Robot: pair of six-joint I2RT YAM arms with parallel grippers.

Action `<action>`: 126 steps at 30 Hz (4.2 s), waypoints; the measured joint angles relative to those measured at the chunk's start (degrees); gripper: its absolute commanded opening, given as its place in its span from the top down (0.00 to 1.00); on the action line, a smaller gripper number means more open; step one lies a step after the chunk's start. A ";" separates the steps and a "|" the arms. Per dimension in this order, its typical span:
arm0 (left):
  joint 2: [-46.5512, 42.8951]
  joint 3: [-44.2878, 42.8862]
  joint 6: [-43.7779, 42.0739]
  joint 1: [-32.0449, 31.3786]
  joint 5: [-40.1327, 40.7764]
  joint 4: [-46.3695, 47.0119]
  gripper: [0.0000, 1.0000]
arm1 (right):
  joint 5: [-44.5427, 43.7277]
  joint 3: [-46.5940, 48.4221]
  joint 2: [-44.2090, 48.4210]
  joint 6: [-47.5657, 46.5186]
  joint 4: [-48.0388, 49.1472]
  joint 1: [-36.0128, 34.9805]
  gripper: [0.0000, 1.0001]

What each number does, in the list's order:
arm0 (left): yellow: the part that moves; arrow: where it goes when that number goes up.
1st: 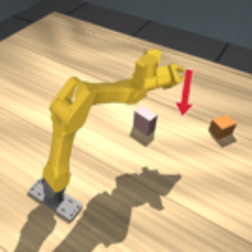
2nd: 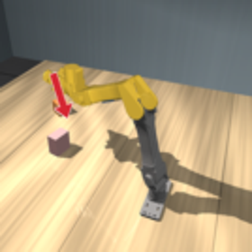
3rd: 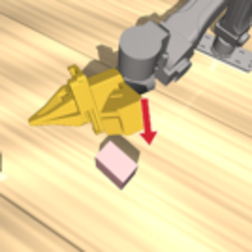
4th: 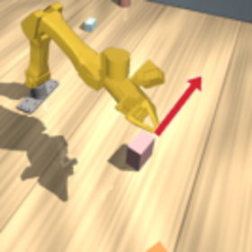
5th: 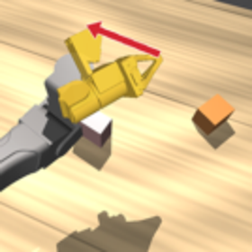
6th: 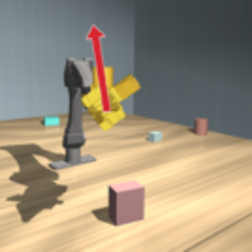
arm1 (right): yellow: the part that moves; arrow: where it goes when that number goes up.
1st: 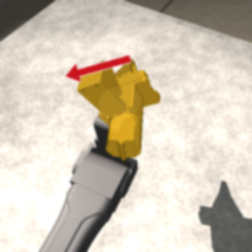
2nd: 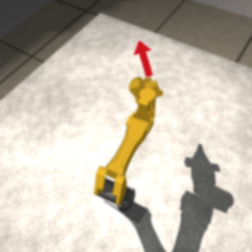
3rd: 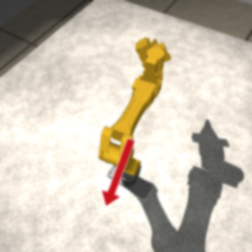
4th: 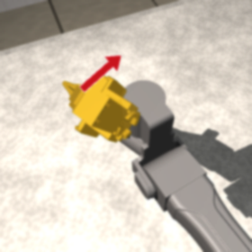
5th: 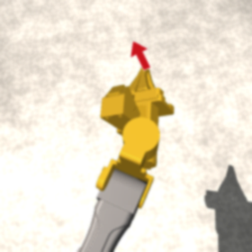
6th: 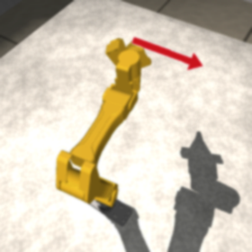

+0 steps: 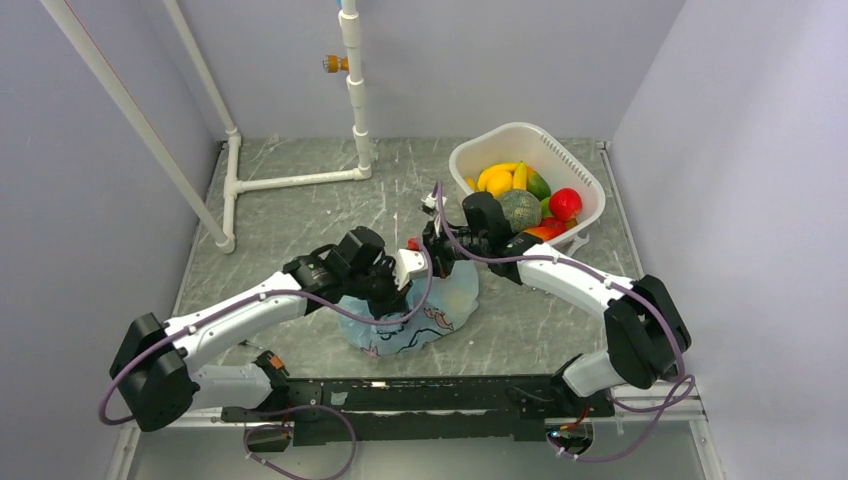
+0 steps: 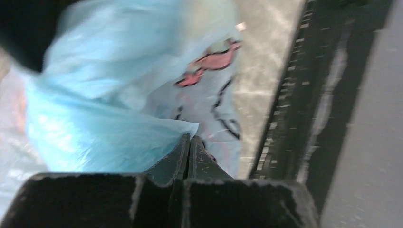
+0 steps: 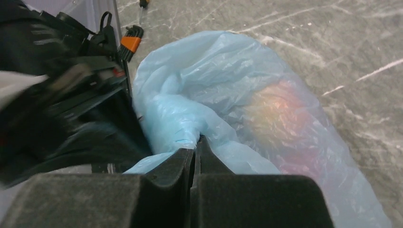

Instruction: Place the fake fruits into the plastic bag and tie a complex knot

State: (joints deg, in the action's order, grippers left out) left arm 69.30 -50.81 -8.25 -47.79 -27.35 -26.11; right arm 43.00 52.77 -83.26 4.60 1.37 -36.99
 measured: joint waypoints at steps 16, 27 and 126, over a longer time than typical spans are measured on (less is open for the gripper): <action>-0.07 -0.22 -11.56 15.67 -3.19 6.58 1.00 | -2.89 -2.23 8.98 -0.85 -9.20 2.01 0.06; -0.17 -3.74 -8.26 15.98 -11.32 3.80 1.00 | -16.06 2.21 10.40 -18.93 -11.91 -8.46 0.00; -1.42 7.06 15.32 17.38 -9.03 11.30 1.00 | -10.91 4.68 1.03 -4.98 -11.47 -1.75 1.00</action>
State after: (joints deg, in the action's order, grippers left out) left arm 67.88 -43.75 7.07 -30.41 -36.38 -14.81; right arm 32.10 57.45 -82.24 -0.38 -10.11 -38.74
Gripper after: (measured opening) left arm 0.007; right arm 0.018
